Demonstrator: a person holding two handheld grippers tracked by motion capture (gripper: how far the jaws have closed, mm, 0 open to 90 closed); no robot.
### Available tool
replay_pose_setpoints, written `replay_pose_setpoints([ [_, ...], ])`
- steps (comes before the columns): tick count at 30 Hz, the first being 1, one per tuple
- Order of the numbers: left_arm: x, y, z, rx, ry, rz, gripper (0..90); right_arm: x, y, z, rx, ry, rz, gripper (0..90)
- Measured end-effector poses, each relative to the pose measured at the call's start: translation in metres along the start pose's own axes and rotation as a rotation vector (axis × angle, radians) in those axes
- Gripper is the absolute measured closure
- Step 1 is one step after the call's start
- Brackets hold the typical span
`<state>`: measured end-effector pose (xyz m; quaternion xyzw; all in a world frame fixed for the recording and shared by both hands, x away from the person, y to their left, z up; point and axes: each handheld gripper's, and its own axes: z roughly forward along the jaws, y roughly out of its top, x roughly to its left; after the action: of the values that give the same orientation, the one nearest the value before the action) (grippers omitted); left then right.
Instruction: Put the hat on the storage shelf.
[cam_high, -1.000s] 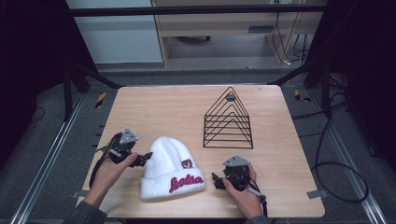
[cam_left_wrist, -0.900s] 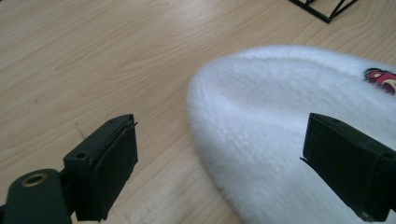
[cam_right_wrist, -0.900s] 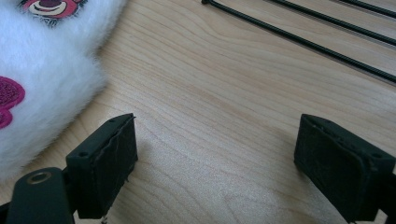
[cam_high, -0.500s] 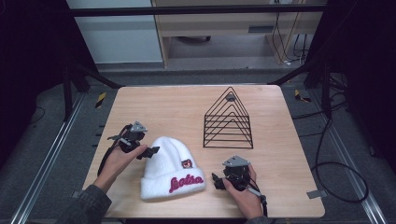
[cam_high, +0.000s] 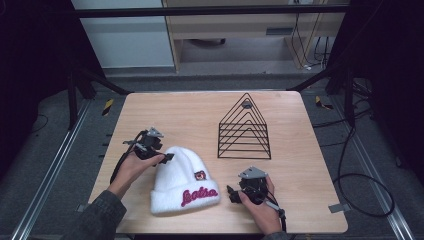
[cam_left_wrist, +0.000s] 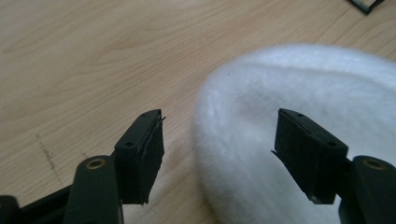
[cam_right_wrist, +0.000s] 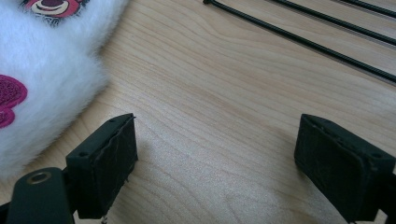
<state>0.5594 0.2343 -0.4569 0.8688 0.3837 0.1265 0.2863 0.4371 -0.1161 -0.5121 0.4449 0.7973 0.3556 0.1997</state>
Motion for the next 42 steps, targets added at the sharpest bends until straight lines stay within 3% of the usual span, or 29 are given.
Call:
replay_pose_setpoints([
  [2, 0.003, -0.002, 0.006, 0.041, 0.003, -0.002, 34.4, 0.000, 0.000, 0.000, 0.000, 0.000, -0.001, 13.3],
  [10, 0.003, -0.002, 0.013, 0.075, -0.036, -0.016, 43.1, 0.000, 0.000, 0.000, 0.000, 0.000, 0.000, 13.3],
  [14, 0.001, -0.002, 0.014, 0.084, -0.067, -0.010, 54.8, 0.000, 0.000, 0.000, 0.000, 0.000, 0.000, 13.3],
  [16, -0.001, -0.002, 0.013, 0.090, -0.075, 0.012, 62.5, 0.000, 0.000, 0.000, 0.000, 0.000, 0.000, 13.3],
  [23, -0.002, -0.003, 0.014, 0.084, -0.103, -0.004, 79.7, 0.000, 0.000, 0.000, 0.000, 0.000, 0.000, 13.3],
  [26, -0.004, -0.003, 0.010, 0.063, -0.083, 0.004, 82.1, 0.000, 0.000, 0.000, -0.001, 0.001, -0.001, 13.3],
  [29, -0.011, -0.002, -0.003, 0.002, -0.055, 0.017, 82.8, 0.000, 0.000, 0.000, 0.000, 0.000, 0.000, 13.3],
  [30, -0.011, -0.002, -0.003, 0.002, -0.055, 0.017, 82.9, 0.000, 0.000, 0.000, 0.000, 0.000, 0.000, 13.3],
  [31, -0.015, -0.001, -0.014, -0.039, -0.050, 0.031, 83.0, 0.000, 0.000, 0.000, 0.000, 0.000, 0.000, 13.3],
  [33, -0.018, 0.000, -0.022, -0.068, -0.048, 0.037, 83.1, 0.000, 0.000, 0.000, 0.000, 0.000, 0.000, 13.3],
  [37, -0.038, 0.007, -0.055, -0.155, -0.014, 0.109, 83.4, 0.000, 0.000, 0.000, 0.001, 0.003, -0.003, 13.3],
  [42, -0.056, 0.014, -0.084, -0.242, 0.001, 0.167, 83.5, 0.000, 0.000, -0.001, 0.001, 0.011, -0.009, 13.3],
])
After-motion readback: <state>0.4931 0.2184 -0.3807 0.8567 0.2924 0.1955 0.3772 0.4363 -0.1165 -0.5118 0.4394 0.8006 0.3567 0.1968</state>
